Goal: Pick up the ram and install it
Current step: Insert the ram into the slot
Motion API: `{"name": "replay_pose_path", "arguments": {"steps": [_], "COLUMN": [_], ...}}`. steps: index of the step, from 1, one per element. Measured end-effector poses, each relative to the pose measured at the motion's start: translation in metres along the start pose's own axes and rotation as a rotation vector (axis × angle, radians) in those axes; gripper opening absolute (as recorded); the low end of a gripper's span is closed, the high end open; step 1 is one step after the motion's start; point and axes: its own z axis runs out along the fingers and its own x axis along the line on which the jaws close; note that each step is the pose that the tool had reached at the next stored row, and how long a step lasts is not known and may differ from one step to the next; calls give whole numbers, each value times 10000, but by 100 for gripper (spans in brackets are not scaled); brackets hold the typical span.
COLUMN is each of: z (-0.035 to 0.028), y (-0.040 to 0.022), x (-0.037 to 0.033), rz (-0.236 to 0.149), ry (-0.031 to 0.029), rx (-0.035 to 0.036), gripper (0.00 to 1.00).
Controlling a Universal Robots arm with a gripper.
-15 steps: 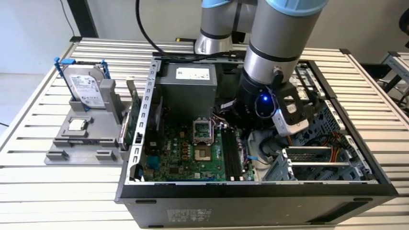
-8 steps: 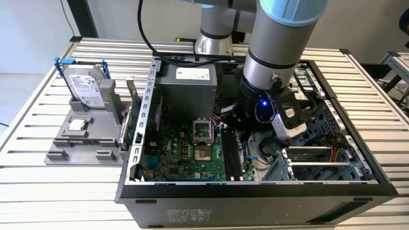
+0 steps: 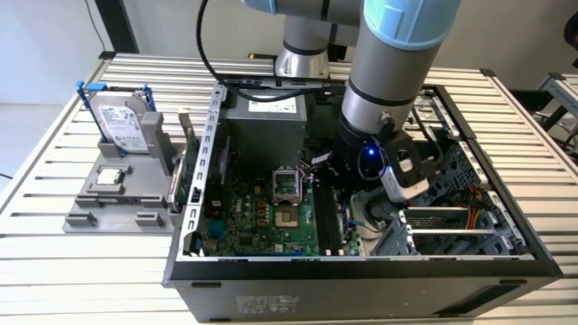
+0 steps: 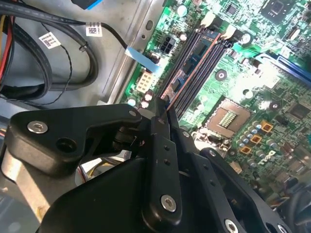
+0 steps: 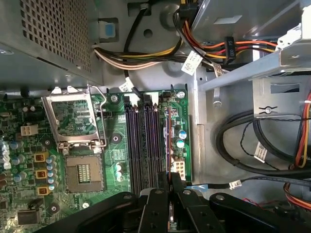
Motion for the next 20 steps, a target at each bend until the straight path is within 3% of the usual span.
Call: {"name": "replay_pose_path", "arguments": {"steps": [6,11,20], "z": [8,76,114], "y": [1,3,2], "x": [-1,1,14], "rz": [-5,-27,-186], "ry": [-7,-7,11], "rx": [-3,-2,-2], "gripper": [0,0,0]}}
